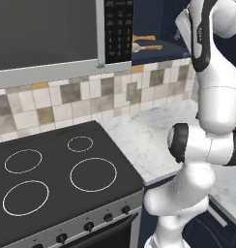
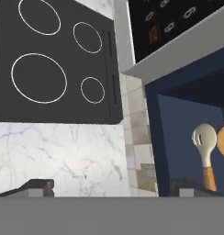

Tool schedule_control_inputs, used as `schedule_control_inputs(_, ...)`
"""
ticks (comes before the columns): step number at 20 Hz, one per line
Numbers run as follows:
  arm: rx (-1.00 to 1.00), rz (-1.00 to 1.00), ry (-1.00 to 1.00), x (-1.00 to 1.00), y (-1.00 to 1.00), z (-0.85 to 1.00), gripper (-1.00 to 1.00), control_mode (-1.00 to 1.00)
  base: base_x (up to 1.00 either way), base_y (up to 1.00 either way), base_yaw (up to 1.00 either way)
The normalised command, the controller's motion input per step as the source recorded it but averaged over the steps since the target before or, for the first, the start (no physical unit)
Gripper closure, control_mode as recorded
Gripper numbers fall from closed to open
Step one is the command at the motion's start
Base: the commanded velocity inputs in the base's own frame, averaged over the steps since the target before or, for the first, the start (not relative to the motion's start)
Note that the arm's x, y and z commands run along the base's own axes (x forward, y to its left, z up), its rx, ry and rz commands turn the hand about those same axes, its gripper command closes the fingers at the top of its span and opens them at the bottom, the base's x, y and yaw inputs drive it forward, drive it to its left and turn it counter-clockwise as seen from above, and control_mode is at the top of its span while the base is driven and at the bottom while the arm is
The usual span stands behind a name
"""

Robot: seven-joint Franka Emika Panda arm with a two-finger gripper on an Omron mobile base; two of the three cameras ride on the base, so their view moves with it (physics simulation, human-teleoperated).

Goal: Organize the utensils by type. Pick up the wooden spoons from the counter and place them in the open cabinet. Then pick up the metallic utensils from the counter and place them in the open drawer.

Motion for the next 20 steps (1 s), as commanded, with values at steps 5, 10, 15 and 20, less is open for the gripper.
schedule_control_inputs(5, 0.0, -0.39, 0.0, -1.0, 0.2, -0.46, -1.0, -1.0, 0.0, 0.0, 0.0)
schedule_control_inputs(10, 0.0, -0.51, 0.11, -0.93, 0.23, -0.58, -1.0, -1.0, 0.0, 0.0, 0.0)
schedule_control_inputs(15, 0.1, -0.58, 0.38, -0.6, 0.04, -0.56, -1.0, -1.0, 0.0, 0.0, 0.0)
schedule_control_inputs(20, 0.22, -0.57, 0.19, -0.46, 0.0, -0.45, -1.0, -1.0, 0.0, 0.0, 0.0)
